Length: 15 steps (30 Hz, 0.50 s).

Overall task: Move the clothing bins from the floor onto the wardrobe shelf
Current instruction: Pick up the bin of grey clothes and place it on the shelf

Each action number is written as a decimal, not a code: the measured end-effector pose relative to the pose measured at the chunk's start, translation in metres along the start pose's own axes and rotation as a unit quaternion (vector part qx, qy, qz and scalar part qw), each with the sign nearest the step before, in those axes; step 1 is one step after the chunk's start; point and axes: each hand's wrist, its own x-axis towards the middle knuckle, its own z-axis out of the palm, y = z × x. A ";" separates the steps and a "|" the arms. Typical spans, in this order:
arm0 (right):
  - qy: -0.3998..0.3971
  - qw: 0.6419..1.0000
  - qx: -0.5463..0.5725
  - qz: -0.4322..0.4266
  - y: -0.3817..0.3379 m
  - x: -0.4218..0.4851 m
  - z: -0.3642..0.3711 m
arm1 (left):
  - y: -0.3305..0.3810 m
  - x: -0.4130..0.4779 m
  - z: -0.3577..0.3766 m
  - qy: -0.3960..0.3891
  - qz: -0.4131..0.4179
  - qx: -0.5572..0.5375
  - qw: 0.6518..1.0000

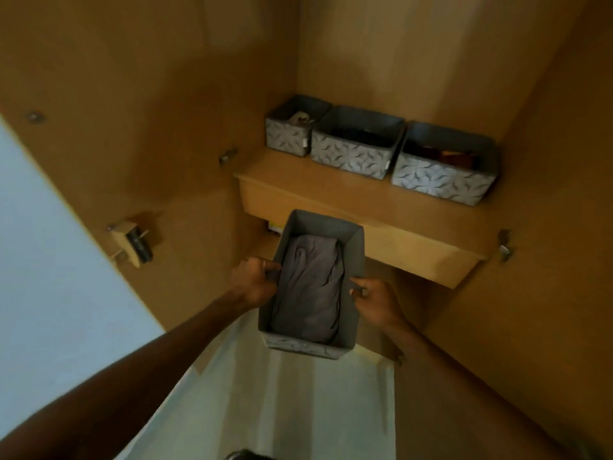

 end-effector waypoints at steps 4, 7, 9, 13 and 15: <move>0.072 0.997 0.026 0.014 -0.003 0.031 -0.038 | 0.039 0.053 -0.007 -0.007 0.060 0.017 0.998; 0.132 0.990 0.036 0.039 -0.001 0.050 -0.057 | 0.063 0.097 -0.004 -0.011 0.096 0.048 0.994; 0.179 0.982 0.038 0.056 0.000 0.065 -0.069 | 0.081 0.128 -0.002 -0.007 0.123 0.053 0.991; 0.264 0.953 0.069 0.133 0.005 0.095 -0.093 | 0.122 0.177 -0.002 -0.005 0.206 0.035 0.978; 0.283 0.940 0.104 0.162 0.012 0.108 -0.101 | 0.139 0.198 0.000 -0.025 0.234 0.020 0.972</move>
